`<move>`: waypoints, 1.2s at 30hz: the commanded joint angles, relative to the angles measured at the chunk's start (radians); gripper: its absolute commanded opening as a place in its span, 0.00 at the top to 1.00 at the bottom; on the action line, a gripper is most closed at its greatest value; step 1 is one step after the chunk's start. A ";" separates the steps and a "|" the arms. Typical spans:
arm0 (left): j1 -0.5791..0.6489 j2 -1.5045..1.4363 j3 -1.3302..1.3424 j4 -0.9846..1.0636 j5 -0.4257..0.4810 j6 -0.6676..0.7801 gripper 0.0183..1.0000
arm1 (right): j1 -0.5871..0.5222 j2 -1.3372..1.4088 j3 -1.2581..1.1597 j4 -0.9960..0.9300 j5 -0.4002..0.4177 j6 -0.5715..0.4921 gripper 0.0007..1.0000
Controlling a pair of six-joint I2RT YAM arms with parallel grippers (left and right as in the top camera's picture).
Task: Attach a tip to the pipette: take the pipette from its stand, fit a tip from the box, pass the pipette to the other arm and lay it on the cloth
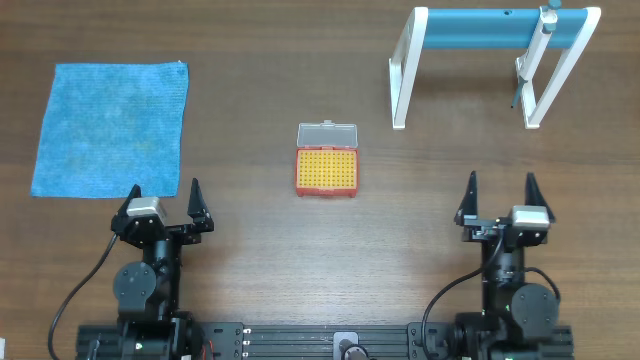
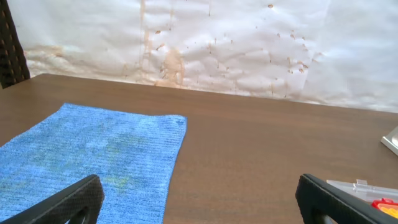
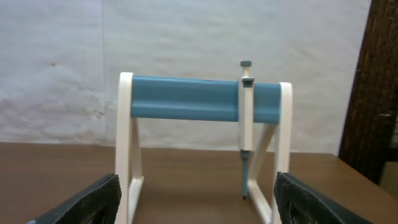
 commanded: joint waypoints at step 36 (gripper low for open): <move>-0.003 -0.005 -0.001 -0.007 -0.005 -0.009 0.00 | -0.497 1.630 0.639 0.673 -0.713 -0.096 0.19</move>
